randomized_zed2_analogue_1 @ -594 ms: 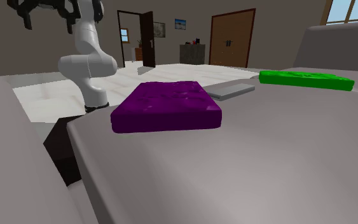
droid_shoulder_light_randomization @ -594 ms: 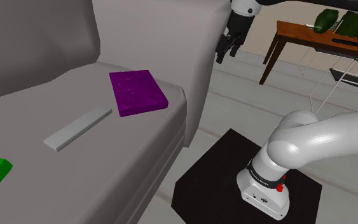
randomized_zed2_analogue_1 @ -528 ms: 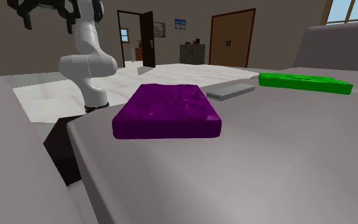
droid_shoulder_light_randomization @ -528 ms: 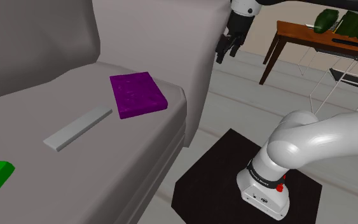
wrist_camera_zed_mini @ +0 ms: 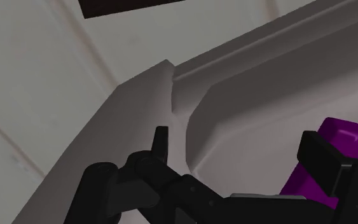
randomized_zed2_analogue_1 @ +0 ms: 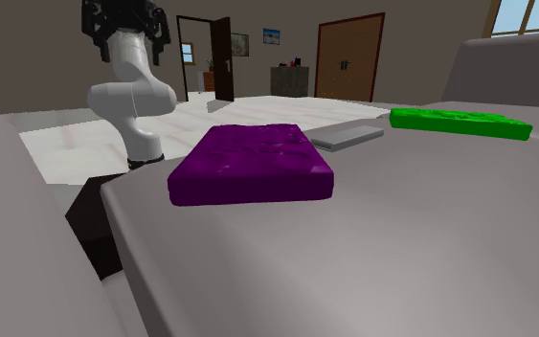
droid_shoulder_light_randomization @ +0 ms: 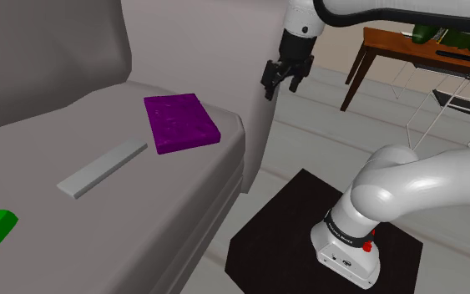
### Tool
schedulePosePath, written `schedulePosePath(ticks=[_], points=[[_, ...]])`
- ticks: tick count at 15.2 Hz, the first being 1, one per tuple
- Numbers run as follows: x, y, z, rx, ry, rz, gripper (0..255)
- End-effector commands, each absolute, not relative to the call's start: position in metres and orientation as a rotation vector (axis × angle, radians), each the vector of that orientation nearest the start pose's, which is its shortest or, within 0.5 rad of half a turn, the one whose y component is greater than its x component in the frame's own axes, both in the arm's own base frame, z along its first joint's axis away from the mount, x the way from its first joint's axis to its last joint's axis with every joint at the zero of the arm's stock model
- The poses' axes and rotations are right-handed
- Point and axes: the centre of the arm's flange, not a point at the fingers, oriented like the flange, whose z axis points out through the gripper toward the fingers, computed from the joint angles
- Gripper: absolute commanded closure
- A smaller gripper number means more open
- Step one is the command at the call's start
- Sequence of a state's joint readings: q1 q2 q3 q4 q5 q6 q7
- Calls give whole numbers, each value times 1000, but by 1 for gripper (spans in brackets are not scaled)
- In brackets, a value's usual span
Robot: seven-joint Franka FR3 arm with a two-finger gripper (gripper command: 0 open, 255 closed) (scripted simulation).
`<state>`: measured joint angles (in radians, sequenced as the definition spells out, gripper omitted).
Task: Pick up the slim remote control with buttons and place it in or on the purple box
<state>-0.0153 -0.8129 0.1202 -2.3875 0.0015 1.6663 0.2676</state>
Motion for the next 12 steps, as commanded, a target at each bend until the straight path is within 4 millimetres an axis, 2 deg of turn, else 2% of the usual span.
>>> schedulePosePath(ticks=[1,6,12], points=[[312,70,584,-3178,398,-152,0],[321,132,567,-3139,585,-129,0],[342,205,549,-3078,806,-101,0]])
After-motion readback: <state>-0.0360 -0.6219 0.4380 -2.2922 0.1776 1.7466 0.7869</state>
